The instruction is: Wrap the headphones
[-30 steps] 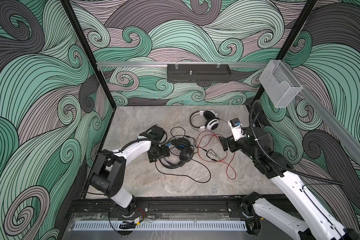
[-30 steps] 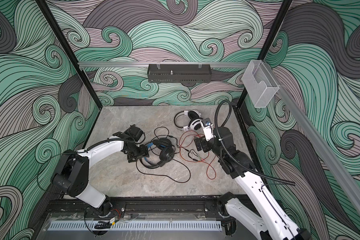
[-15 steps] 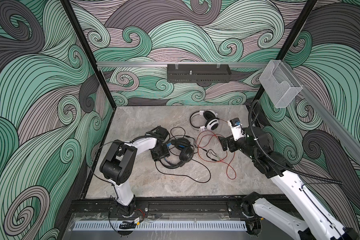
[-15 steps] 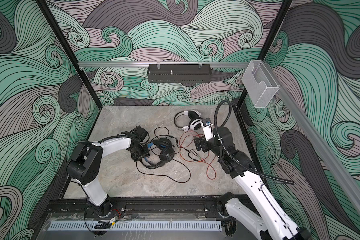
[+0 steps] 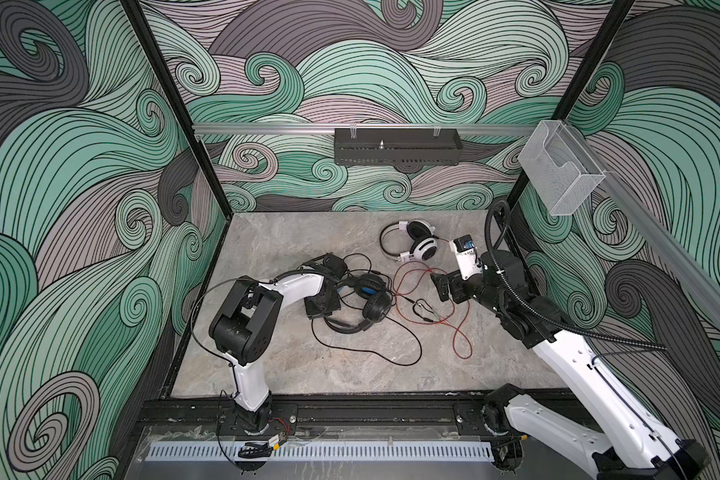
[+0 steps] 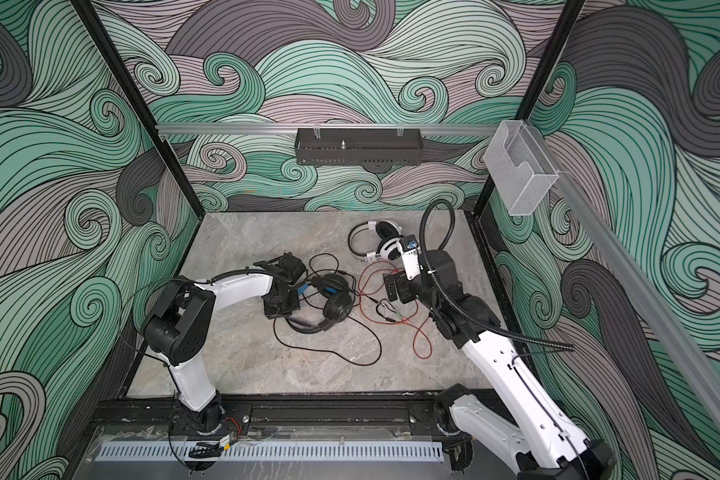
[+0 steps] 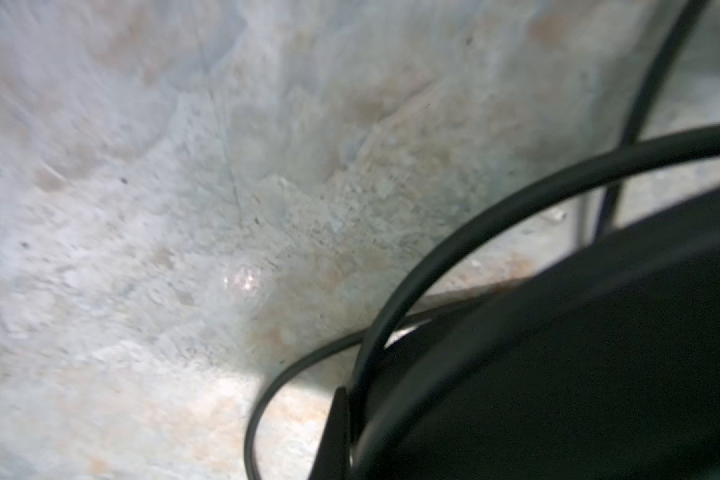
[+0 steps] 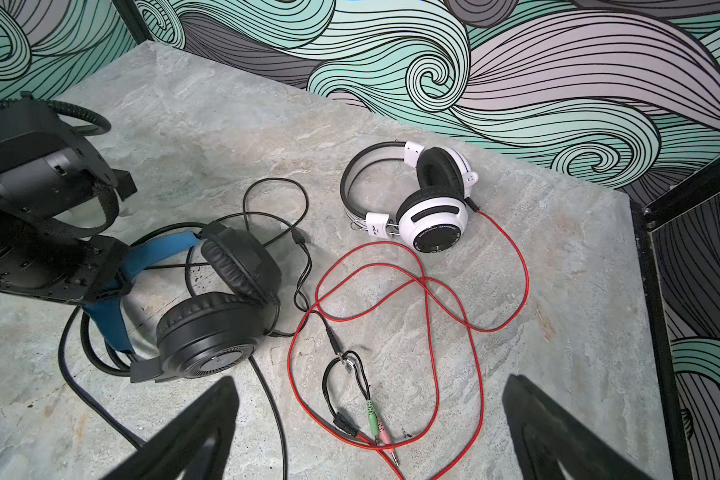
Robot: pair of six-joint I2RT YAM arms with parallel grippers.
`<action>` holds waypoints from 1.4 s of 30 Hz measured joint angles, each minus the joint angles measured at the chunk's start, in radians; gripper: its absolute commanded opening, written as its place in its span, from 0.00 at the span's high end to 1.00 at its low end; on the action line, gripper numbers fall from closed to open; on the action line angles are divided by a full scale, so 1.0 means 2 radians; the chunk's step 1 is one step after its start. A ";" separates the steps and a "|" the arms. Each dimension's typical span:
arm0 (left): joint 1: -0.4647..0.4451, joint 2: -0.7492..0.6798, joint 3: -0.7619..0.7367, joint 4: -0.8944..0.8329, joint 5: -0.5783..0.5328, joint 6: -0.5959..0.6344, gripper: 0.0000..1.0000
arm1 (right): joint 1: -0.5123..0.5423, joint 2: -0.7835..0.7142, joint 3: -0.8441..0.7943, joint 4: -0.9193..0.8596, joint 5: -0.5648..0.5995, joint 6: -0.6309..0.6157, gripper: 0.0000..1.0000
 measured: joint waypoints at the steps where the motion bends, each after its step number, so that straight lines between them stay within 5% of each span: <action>1: 0.000 -0.001 0.006 -0.004 -0.003 0.006 1.00 | 0.000 -0.003 0.000 0.000 -0.002 -0.001 0.00; 7: 0.000 -0.048 0.053 -0.023 -0.025 0.088 1.00 | 0.000 -0.033 0.000 0.002 -0.037 -0.019 0.01; 14: 0.000 -0.196 0.030 0.072 0.008 0.265 1.00 | 0.001 -0.065 0.021 -0.019 -0.125 -0.039 0.00; 20: 0.000 -0.183 0.159 0.038 0.010 0.364 1.00 | 0.002 -0.076 0.059 -0.044 -0.182 -0.052 0.01; 27: 0.000 -0.171 0.274 -0.017 -0.027 0.363 1.00 | 0.002 -0.068 0.049 -0.001 -0.232 -0.013 0.00; 42: 0.000 -0.216 0.322 -0.049 0.022 0.340 1.00 | 0.006 -0.012 -0.005 0.103 -0.307 0.061 0.00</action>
